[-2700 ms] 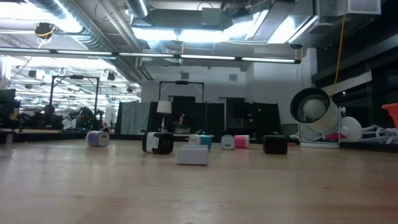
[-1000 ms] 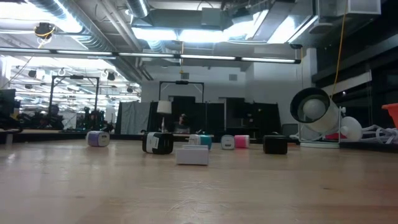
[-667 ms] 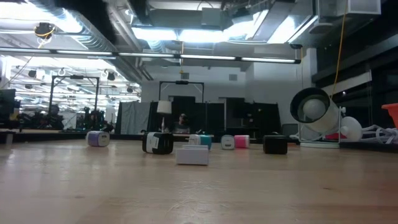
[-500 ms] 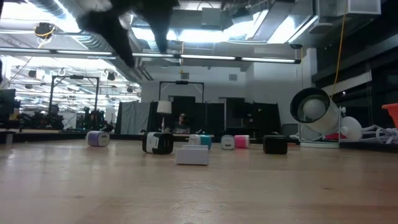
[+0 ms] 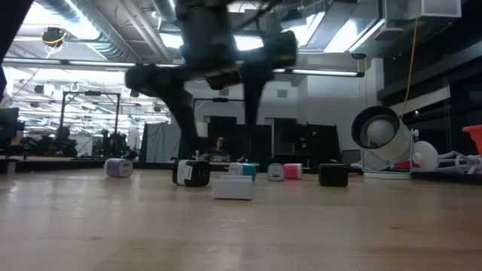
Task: Pick & Place Office items
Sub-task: Put the white digital clock into the blue bin
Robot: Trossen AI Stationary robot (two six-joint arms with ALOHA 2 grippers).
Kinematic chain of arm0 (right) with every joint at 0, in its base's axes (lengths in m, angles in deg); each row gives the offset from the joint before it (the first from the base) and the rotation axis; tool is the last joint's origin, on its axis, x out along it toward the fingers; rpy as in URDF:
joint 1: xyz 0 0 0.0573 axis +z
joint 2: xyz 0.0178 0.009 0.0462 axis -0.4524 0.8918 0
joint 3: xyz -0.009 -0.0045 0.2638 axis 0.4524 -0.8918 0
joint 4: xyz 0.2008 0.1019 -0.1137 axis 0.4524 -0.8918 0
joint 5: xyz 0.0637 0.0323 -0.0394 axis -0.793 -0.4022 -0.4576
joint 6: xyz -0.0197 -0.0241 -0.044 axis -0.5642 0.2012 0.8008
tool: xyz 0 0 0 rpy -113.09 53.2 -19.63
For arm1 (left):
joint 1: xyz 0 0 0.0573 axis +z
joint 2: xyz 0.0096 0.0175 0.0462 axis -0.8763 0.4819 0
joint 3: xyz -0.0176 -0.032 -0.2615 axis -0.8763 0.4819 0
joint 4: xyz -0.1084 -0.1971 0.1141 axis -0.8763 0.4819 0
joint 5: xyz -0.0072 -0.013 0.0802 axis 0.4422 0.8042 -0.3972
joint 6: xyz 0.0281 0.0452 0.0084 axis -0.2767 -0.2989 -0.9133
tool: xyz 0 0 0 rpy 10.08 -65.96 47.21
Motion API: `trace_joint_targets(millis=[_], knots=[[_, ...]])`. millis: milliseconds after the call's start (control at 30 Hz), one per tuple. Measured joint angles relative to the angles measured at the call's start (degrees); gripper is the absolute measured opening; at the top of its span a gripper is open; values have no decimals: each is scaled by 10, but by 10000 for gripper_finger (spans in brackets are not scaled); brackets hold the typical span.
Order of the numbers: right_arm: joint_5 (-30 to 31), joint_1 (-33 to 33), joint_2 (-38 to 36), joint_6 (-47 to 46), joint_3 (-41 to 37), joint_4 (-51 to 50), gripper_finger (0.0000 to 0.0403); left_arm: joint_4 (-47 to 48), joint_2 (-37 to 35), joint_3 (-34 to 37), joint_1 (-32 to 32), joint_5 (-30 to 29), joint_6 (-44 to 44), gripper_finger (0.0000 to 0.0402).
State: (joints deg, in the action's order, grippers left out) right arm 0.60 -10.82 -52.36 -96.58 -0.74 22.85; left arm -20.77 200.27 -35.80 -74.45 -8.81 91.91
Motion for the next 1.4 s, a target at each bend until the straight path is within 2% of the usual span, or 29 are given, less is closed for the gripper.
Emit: trace_joint_targets(millis=[200,367,667,900,1100,1233,1400], knots=[[-80,-8,-1,-22,0,-20,302,58,75,-91,24,16,-5,285],[-129,-19,-1,-25,0,-26,302,106,116,-135,36,35,-18,285],[-183,-46,-1,-27,0,-38,302,109,124,-138,31,33,13,285],[-185,-65,0,-27,0,-38,302,103,143,-138,9,51,30,285],[-185,-71,1,-32,0,-38,302,99,155,-141,-1,44,40,284],[-184,-72,1,-40,0,-38,302,96,156,-141,-1,44,32,260],[-172,-72,1,-43,0,-37,302,86,157,-139,-1,47,10,190]])
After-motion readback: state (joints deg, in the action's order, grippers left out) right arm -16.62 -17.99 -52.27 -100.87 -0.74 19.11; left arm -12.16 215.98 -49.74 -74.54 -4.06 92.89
